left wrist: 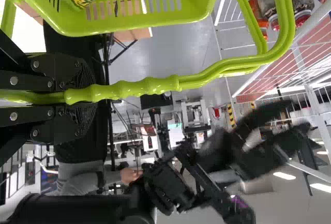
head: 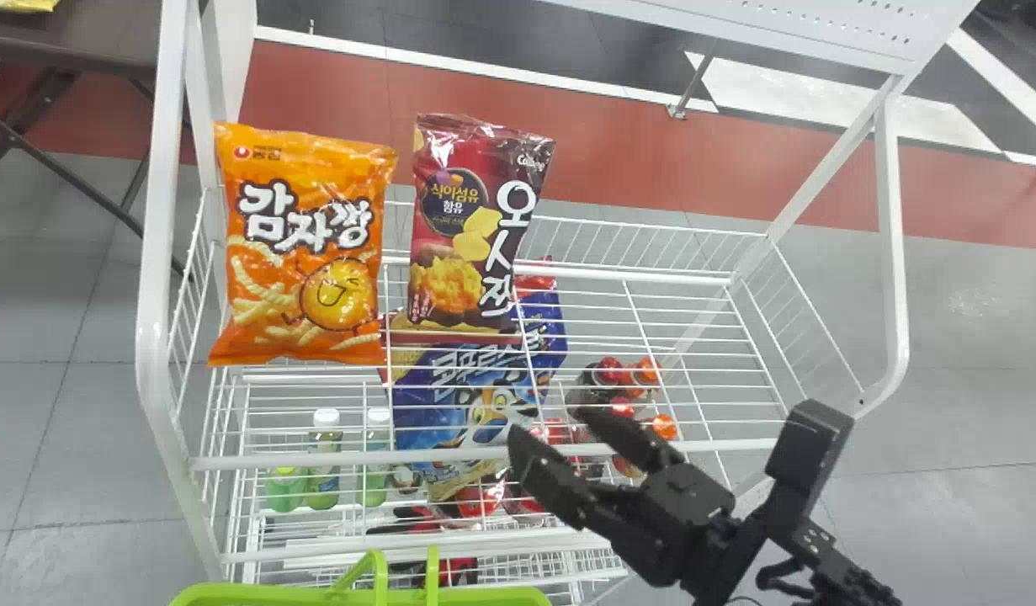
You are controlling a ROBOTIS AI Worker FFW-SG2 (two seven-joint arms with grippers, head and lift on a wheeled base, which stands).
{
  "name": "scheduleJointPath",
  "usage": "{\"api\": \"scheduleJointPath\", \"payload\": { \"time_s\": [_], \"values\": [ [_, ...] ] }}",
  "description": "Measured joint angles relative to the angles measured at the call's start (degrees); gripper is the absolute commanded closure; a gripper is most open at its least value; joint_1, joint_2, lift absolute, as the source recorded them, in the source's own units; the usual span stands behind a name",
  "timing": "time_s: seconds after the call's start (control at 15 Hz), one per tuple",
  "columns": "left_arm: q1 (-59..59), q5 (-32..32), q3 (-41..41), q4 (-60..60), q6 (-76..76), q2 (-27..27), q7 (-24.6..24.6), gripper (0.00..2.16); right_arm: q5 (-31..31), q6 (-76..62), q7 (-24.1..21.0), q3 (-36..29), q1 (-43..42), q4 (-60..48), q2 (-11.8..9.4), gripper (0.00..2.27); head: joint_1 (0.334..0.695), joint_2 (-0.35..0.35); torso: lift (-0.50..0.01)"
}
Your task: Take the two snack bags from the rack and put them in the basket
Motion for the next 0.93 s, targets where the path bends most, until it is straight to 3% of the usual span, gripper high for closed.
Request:
{"api": "scheduleJointPath", "payload": {
  "time_s": [0.4,0.6,0.93],
  "values": [
    [1.69,0.0,0.51,0.32,-3.03,-0.26,-0.24,1.57,14.2,-30.91,-13.42,11.79,5.35,6.57,0.17,0.09,0.695,-0.35,-0.01],
    [2.11,0.0,1.11,0.6,-3.67,-0.31,-0.93,1.57,16.35,-33.78,-16.28,12.82,6.42,7.33,0.23,0.09,0.695,-0.35,-0.01],
    [3.24,0.0,1.99,0.9,-5.52,-0.46,-1.24,1.57,16.51,-32.87,-16.77,12.81,6.97,6.68,0.7,0.09,0.695,-0.35,-0.01]
  ]
}}
